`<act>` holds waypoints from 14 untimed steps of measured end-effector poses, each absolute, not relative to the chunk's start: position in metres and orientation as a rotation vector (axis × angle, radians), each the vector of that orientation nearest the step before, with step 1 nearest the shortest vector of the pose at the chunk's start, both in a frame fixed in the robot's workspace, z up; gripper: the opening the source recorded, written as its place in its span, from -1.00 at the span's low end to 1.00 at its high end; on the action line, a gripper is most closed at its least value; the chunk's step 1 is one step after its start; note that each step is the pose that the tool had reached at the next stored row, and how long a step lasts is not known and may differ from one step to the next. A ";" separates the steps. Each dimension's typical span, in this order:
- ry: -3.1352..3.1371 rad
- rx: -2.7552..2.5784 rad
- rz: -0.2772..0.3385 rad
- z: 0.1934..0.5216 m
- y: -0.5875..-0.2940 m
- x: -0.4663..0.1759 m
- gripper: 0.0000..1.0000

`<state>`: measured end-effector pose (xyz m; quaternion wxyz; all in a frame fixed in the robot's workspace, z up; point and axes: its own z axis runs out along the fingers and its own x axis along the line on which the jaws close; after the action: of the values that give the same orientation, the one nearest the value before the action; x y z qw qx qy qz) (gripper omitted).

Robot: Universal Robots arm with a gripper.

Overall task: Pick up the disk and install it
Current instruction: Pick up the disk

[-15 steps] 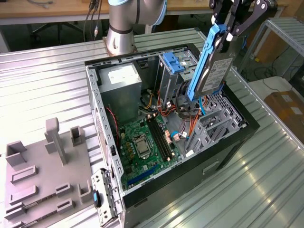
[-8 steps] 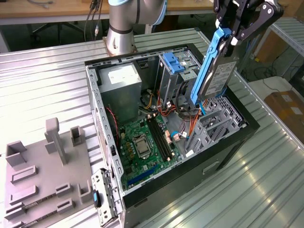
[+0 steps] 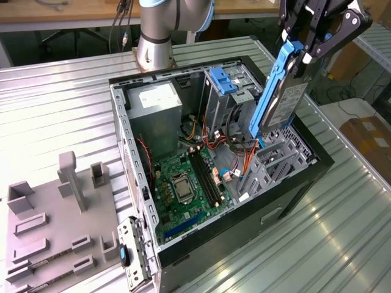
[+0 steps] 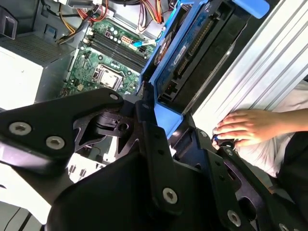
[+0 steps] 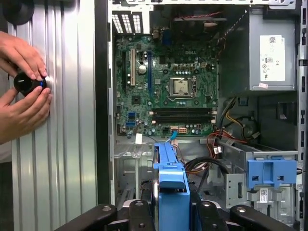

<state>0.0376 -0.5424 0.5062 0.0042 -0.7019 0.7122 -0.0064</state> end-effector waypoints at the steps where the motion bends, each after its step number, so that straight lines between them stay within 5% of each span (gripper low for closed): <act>1: 2.231 -2.199 -0.020 0.506 -0.543 0.039 -0.26; 14: 2.248 -2.176 -0.027 0.496 -0.549 0.060 -0.26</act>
<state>0.0598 -0.5489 0.4965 0.0064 -0.6956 0.7183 -0.0087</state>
